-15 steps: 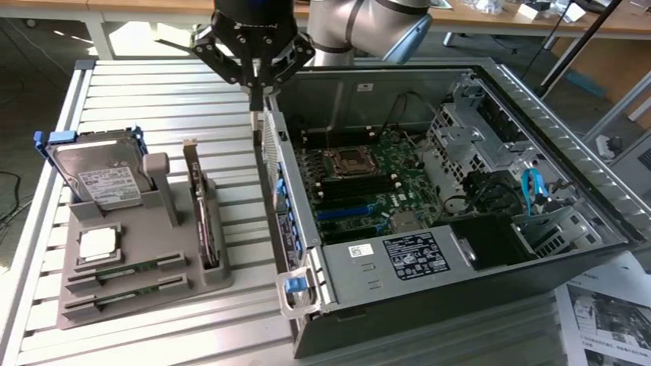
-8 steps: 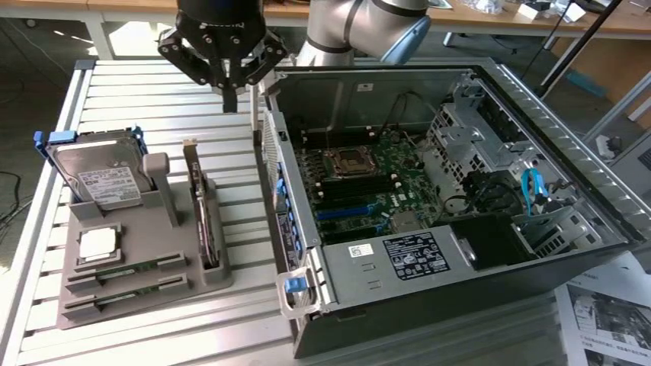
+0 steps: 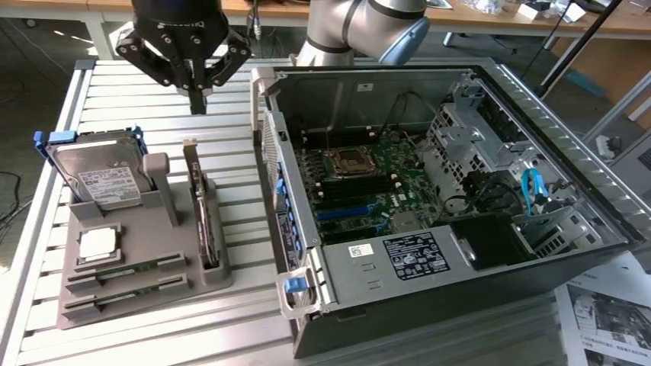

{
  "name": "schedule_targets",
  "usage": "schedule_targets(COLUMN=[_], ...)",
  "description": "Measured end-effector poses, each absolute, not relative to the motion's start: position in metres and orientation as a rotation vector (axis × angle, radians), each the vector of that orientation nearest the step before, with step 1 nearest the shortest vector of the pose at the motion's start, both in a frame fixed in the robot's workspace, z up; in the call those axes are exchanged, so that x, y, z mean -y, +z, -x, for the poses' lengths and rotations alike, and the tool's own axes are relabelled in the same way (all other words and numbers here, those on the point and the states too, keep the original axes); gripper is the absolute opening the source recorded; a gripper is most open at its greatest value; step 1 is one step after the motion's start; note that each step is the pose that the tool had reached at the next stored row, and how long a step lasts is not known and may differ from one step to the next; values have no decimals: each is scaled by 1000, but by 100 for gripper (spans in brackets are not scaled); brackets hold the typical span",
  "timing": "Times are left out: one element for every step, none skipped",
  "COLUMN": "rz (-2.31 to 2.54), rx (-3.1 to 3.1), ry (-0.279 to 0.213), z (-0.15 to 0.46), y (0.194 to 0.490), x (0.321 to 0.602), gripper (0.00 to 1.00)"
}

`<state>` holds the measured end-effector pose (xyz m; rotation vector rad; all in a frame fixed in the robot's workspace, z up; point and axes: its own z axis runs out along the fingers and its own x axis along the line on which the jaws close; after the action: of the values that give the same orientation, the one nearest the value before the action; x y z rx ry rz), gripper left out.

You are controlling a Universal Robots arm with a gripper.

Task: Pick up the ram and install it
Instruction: 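Reach for the ram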

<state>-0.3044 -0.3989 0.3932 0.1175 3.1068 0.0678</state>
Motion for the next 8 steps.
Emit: schedule_targets(rz=[-117,-118,-118,-118,-118,-118,-118,-118], rx=[-3107,-3107,-3107,-3107,-3107,-3107,-3107,-3107], ry=[68,68,68,68,68,68,68,68], z=[309,314,320,325,334,341,348,356], y=[393,393,393,393,393,393,393,393], x=[399,399,399,399,399,399,399,399], gripper=[11,11,11,11,11,11,11,11])
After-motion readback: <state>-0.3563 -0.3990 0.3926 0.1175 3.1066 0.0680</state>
